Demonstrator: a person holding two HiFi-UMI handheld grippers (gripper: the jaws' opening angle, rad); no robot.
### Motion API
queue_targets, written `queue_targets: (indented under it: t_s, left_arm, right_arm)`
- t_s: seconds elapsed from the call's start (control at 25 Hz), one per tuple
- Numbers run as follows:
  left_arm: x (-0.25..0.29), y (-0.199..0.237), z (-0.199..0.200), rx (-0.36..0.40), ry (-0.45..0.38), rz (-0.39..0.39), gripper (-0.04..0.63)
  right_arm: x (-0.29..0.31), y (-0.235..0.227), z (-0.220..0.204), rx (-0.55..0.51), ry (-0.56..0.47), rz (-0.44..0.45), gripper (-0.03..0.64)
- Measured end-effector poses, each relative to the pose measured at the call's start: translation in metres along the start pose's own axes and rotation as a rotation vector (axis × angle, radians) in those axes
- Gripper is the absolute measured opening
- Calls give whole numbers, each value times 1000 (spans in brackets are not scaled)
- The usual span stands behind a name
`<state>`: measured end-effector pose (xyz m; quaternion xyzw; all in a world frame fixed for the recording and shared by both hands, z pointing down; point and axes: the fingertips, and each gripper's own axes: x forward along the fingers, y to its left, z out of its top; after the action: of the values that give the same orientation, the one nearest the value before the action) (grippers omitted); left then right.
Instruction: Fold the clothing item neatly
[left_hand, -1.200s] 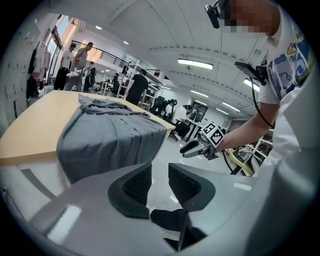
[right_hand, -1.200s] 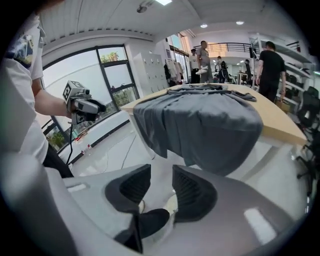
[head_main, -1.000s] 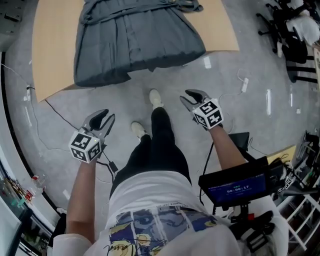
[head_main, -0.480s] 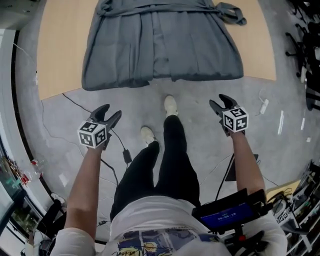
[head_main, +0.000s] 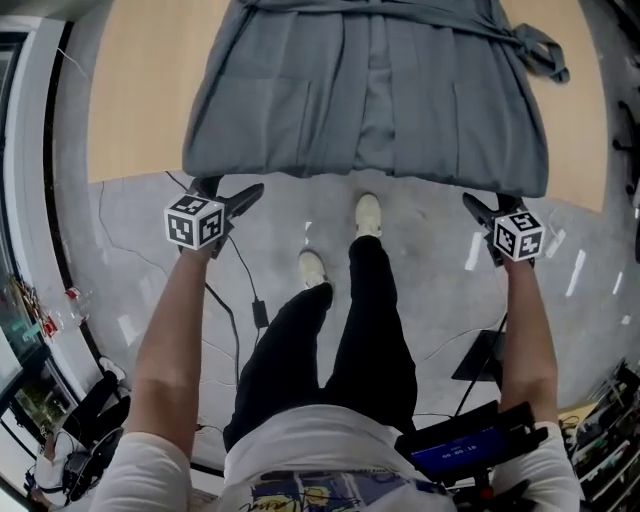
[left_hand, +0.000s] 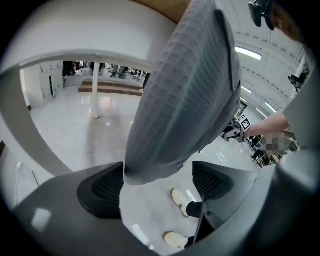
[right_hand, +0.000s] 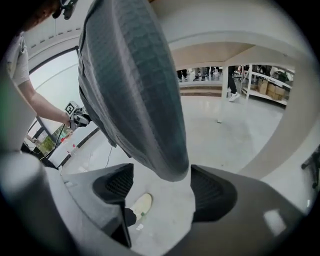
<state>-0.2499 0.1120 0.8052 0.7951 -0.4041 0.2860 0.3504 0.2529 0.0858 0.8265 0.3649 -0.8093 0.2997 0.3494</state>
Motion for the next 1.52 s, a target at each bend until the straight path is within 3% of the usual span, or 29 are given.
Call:
queue_targets:
  t_s: [0.16,0.36,0.44,0.56,0.68,0.84,1.0,1.32,1.52]
  left_arm:
    - [9,10,1,43,28,-13,452]
    - [30,-23,10,80,25,-126,441]
    - [30,-42,13,92,17,-183,371]
    - [24,-72,20,102,-1,-262,248]
    - [16,-101,21,97,-5,-323,165]
    - [-6,-136,25,86,-7,-415,32]
    - [-34,-170,33,99,-11,-480,25]
    - [-103,-211,58,89,-18,-470,23]
    - [-151,-241,81,110,-66,-518,23]
  right_arm:
    - [26,11,8,-25,-18,74,347]
    - [26,31,15,-74,-11,188,347]
    - [22,45,15,-66,-15,238,319]
    - [14,67,16,-43,-30,299,168]
    - [-1,86,12,-27,-34,317,61]
    - [-22,118,17,-2,-56,343,14]
    - [-49,146,31,1,-96,332,11]
    - [-130,193,84,-5,-212,289,11]
    - [-180,215,103,-10,-250,294,11]
